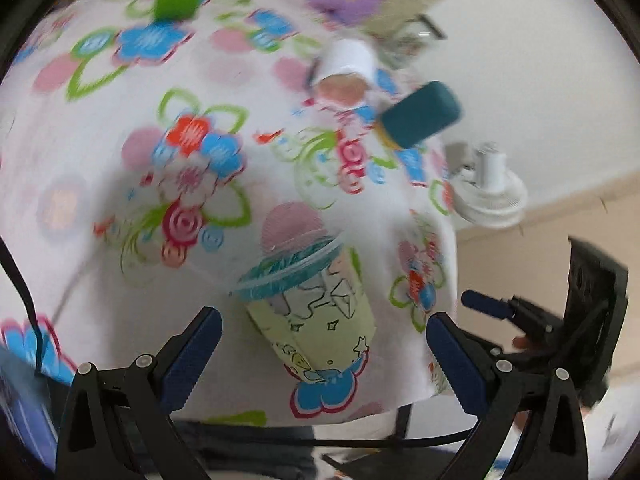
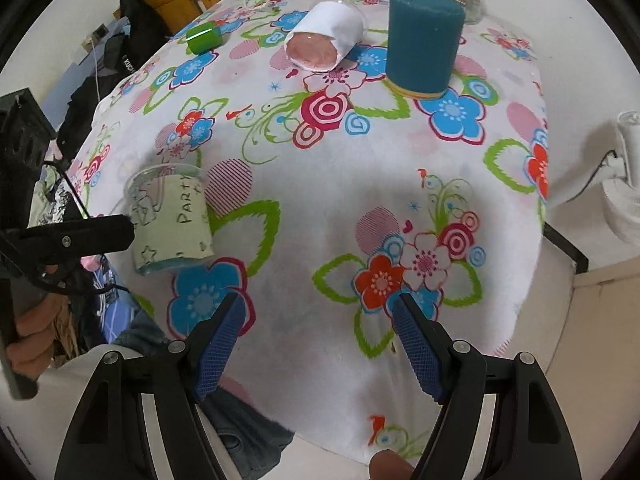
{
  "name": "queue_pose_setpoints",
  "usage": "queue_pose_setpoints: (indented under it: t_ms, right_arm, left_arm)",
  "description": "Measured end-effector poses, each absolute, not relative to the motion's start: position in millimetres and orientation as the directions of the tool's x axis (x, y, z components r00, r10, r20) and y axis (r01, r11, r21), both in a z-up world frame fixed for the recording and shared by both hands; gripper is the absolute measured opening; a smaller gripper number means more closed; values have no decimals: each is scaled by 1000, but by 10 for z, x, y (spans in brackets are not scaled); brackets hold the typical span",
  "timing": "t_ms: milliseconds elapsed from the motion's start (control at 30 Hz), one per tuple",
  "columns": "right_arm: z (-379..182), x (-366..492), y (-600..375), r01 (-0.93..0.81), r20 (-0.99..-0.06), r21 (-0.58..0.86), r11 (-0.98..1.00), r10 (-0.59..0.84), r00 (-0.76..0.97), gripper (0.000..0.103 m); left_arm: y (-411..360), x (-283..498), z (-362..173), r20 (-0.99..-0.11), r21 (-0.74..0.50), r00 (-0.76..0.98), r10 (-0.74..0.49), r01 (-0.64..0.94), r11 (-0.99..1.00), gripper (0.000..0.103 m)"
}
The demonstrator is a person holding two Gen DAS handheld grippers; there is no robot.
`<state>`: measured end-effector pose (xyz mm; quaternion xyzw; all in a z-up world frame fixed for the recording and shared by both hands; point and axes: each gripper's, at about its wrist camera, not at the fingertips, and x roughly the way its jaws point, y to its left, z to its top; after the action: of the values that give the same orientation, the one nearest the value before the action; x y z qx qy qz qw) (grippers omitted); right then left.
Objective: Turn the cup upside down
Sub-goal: 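Bring the left gripper to the cup and close it around the cup body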
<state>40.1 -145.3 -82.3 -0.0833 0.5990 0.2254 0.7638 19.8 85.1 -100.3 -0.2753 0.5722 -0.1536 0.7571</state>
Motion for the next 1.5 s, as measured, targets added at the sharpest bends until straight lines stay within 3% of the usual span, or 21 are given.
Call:
queue_pose_setpoints:
  t_ms: [367, 1000, 1133, 1200, 1300, 1500]
  right_arm:
    - [-1042, 246, -1364, -565, -938, 173, 807, 310, 155, 79]
    - [-1002, -177, -1412, -657, -916, 138, 741, 349, 201, 79]
    - [-1009, -190, -1440, -651, -912, 146, 745, 357, 204, 79]
    - [-1015, -196, -1444, -648, -908, 153, 746, 364, 205, 79]
    - [-1019, -216, -1449, -646, -904, 159, 746, 373, 207, 79]
    - [-1012, -225, -1427, -652, -896, 164, 740, 388, 216, 79]
  left_arm:
    - [730, 278, -1186, -865, -502, 221, -451, -343, 794, 103]
    - [502, 335, -1328, -911, -411, 145, -386, -405, 817, 102]
    - [438, 318, -1339, -913, -406, 136, -384, -384, 829, 90]
    - [443, 307, -1319, -908, -418, 148, -391, -377, 827, 75]
    - [453, 310, -1311, -902, -430, 148, -405, -365, 826, 64]
    - [497, 320, -1281, -899, -437, 152, -410, -314, 843, 59]
